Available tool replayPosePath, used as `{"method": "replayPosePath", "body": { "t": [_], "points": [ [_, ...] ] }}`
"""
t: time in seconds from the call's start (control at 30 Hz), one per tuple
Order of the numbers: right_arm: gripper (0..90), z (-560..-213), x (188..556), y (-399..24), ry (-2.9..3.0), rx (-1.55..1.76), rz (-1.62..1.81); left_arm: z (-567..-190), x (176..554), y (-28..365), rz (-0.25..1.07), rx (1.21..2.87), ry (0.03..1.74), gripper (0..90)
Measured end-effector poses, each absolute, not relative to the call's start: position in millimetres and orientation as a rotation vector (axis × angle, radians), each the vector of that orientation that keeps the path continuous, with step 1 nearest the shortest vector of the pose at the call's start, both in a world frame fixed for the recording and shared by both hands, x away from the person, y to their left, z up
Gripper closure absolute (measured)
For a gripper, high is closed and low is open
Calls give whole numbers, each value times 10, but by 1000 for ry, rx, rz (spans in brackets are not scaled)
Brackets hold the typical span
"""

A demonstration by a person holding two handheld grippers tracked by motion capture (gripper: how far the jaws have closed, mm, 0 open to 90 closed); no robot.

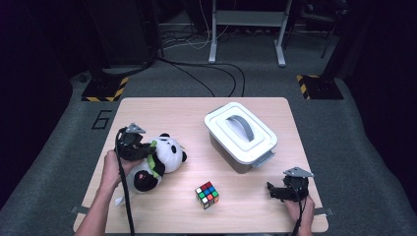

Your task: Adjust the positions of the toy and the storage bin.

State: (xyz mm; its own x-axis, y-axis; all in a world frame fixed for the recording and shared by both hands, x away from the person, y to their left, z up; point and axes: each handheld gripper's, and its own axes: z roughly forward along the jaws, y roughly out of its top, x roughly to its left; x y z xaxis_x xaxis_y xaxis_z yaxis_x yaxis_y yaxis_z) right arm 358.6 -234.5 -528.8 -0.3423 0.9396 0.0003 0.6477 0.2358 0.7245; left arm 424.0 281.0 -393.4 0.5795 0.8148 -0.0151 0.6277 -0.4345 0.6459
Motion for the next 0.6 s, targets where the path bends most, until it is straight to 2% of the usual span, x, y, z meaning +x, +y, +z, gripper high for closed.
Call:
{"method": "replayPosePath", "body": {
  "t": [0.13, 0.17, 0.43, 0.6],
  "points": [
    [39, -5288, 3586, -2347, 2077, 1447, 889, -4048, 4216, 2769, 445, 2201, 1214, 695],
    [39, -5289, 3586, -2348, 2077, 1447, 890, -4057, 4203, 2772, 452, 2176, 1238, 648],
    [39, -5289, 3586, -2346, 2077, 1451, 891, -4039, 4094, 2707, 572, 2130, 1373, 459],
    [39, -5289, 3588, -2349, 2081, 1443, 892, -4051, 4032, 2731, 625, 2114, 1440, 429]
  ]
}}
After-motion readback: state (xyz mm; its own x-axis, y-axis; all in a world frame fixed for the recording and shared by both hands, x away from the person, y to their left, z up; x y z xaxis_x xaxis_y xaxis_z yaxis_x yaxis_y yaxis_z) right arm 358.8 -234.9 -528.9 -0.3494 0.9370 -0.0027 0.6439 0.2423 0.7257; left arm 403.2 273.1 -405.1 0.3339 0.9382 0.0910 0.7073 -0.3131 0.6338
